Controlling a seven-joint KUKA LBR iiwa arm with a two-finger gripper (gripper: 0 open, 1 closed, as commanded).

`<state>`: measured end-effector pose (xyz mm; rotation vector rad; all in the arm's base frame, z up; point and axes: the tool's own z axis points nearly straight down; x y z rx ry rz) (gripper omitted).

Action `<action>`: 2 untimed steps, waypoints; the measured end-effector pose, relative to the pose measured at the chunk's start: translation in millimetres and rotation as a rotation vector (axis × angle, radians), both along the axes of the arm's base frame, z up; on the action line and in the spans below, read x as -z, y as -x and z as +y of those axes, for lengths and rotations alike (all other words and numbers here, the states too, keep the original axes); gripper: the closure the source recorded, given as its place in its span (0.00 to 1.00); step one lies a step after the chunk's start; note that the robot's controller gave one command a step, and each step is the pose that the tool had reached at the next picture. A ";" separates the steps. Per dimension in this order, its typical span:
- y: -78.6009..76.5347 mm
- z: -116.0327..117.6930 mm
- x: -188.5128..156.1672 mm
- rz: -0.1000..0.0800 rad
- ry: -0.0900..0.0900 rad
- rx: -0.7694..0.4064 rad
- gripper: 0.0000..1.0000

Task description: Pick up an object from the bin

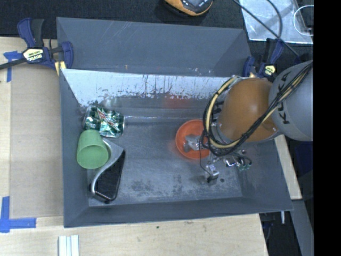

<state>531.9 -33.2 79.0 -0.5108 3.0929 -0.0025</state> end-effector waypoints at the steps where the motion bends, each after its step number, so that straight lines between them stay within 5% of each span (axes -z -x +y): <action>1: -14.8 0.9 -69.5 0.004 -0.002 0.386 0.00; 2: -10.9 21.3 -36.5 -0.003 -0.003 0.389 0.00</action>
Offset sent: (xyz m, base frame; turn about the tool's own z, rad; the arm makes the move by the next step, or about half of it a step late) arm 0.0048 0.0358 -0.0090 0.1494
